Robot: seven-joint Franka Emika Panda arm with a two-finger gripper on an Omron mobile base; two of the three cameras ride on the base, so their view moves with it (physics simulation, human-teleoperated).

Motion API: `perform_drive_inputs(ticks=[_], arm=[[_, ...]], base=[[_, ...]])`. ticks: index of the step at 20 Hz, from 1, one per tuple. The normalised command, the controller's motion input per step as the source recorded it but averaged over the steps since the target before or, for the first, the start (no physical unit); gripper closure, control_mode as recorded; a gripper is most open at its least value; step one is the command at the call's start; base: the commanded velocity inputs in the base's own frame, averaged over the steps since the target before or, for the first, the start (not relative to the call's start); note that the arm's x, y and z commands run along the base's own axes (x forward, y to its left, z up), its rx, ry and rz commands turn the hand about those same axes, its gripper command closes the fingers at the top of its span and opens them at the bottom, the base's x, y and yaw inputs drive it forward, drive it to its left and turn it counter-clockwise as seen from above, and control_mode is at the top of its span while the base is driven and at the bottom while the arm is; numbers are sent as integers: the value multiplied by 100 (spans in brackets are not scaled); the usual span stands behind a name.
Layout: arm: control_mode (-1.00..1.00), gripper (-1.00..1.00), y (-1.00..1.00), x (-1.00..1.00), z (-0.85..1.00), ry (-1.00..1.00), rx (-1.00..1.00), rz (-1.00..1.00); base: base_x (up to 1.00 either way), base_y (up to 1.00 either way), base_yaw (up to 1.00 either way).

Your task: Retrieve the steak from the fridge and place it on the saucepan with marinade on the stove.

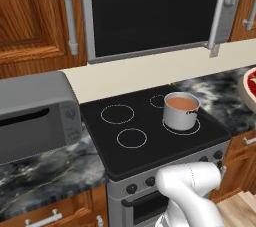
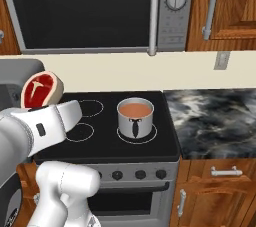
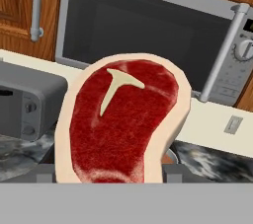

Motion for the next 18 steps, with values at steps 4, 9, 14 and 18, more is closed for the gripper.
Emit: perform_drive_inputs(ticks=[4,9,14,18], arm=[[100,100,0,0,0,0,0,0],[100,100,0,0,0,0,0,0],[100,100,0,0,0,0,0,0],[100,100,0,0,0,0,0,0]], base=[[48,-20,0],[50,-22,0],[55,-23,4],[53,-27,9]])
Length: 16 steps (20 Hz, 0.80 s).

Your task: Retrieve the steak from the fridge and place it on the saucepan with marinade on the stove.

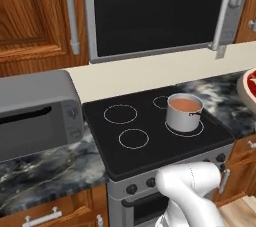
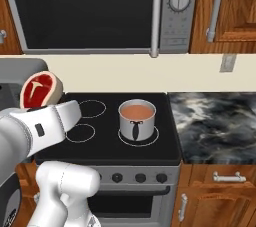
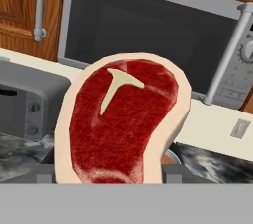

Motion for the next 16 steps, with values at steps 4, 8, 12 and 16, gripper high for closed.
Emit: perform_drive_inputs(ticks=[4,8,12,16], arm=[[100,100,0,0,0,0,0,0],[100,100,0,0,0,0,0,0],[100,100,0,0,0,0,0,0],[100,100,0,0,0,0,0,0]], base=[[47,-28,14],[46,-26,21],[46,-24,27],[44,-23,28]])
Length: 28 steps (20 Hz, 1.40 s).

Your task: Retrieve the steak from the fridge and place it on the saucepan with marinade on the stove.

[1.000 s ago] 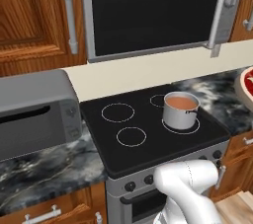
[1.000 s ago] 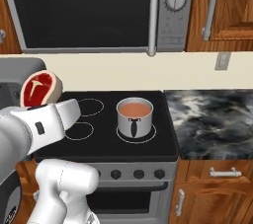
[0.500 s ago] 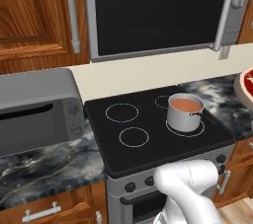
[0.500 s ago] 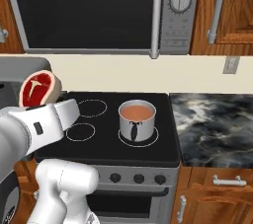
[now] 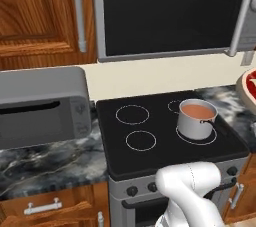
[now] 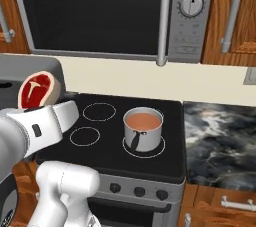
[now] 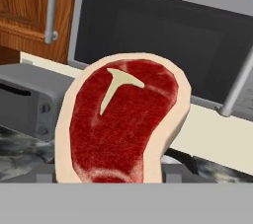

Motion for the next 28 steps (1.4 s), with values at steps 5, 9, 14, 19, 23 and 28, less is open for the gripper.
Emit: perform_drive_inputs(ticks=[5,9,14,19,23,28], arm=[[100,100,0,0,0,0,0,0],[100,100,0,0,0,0,0,0],[100,100,0,0,0,0,0,0],[100,100,0,0,0,0,0,0],[100,100,0,0,0,0,0,0],[100,100,0,0,0,0,0,0]], base=[[44,-24,28],[43,-22,27],[39,-18,25],[28,-6,15],[12,0,0],[10,0,0]])
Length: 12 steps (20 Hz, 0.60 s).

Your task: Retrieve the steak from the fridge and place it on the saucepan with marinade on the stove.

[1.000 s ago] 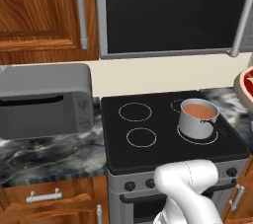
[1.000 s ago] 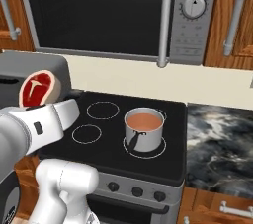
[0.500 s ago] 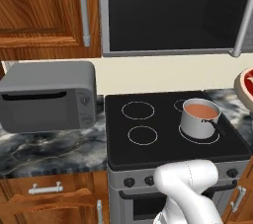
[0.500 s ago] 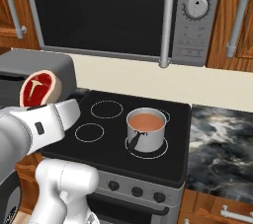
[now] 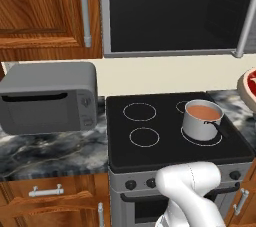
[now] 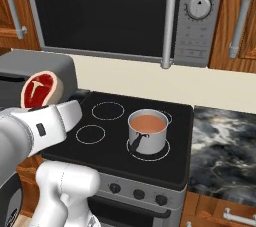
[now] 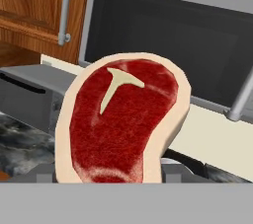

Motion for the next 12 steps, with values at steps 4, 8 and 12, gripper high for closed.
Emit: perform_drive_inputs(ticks=[4,8,12], arm=[[100,100,0,0,0,0,0,0],[-100,100,0,6,0,1,0,0],[-100,100,-1,7,0,10,0,0]], base=[[11,0,0],[8,0,0],[0,0,0]])
